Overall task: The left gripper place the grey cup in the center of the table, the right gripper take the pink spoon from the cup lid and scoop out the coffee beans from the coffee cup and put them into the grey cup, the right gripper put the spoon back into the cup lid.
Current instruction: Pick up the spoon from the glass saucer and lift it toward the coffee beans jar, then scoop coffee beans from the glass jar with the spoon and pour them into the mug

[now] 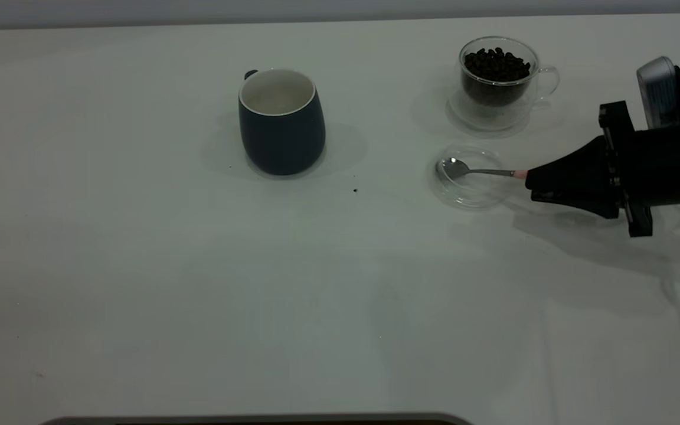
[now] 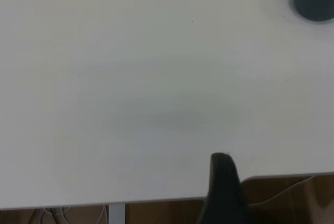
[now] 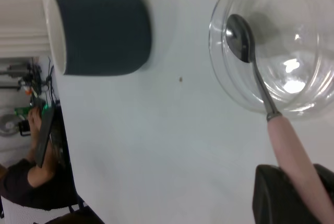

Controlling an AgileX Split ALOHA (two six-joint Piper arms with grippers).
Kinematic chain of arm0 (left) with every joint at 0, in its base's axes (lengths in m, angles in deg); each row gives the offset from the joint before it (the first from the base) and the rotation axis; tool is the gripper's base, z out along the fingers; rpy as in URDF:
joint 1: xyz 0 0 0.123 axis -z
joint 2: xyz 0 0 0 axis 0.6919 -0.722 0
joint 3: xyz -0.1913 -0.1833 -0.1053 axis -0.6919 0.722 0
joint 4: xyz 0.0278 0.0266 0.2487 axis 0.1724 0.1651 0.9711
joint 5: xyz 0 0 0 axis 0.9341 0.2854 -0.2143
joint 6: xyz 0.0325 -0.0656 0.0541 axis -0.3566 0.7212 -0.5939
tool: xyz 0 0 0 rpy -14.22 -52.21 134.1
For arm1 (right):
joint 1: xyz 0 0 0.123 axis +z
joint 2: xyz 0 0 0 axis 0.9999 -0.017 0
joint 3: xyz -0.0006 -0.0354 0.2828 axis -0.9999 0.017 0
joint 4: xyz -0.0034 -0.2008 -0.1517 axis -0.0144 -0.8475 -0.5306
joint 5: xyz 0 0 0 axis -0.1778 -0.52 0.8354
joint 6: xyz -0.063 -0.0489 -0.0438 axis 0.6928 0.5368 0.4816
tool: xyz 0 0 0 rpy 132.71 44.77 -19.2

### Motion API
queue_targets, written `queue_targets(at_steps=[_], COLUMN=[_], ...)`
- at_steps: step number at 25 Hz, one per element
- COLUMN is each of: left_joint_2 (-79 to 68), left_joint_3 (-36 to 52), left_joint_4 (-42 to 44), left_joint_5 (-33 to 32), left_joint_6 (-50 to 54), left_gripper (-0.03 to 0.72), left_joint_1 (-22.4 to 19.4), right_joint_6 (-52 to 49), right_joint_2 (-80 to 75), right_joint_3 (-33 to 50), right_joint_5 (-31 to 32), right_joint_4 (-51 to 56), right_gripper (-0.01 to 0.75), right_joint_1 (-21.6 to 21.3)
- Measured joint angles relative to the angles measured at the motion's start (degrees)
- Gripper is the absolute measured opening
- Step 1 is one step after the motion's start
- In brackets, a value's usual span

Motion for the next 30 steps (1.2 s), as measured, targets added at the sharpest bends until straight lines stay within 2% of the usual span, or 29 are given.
queue_targets(at_steps=[6,15,20,26,30], left_joint_2=[0.0,0.0,0.0,0.0,0.0], left_joint_3=[0.0,0.0,0.0,0.0,0.0], left_joint_4=[0.0,0.0,0.0,0.0,0.0], left_joint_5=[0.0,0.0,0.0,0.0,0.0], left_joint_6=[0.0,0.0,0.0,-0.1,-0.1], left_gripper=[0.586,0.586,0.586,0.586,0.586], left_joint_1=[0.0,0.0,0.0,0.0,0.0], right_joint_6=[-0.5,-4.1,-6.6,-13.7,-19.3], right_joint_2=[3.4,12.4,20.9,20.7,15.8], right_joint_3=[1.9,2.9,2.7,-5.3,-12.4], right_joint_5=[0.4,-3.0,-5.0,-15.9,-16.7], right_joint_4=[-1.4,-6.4,-5.4,-6.9,-11.2], right_gripper=[0.101,0.101,0.101,0.101,0.101], right_joint_1=[0.0,0.0,1.1,1.4,1.3])
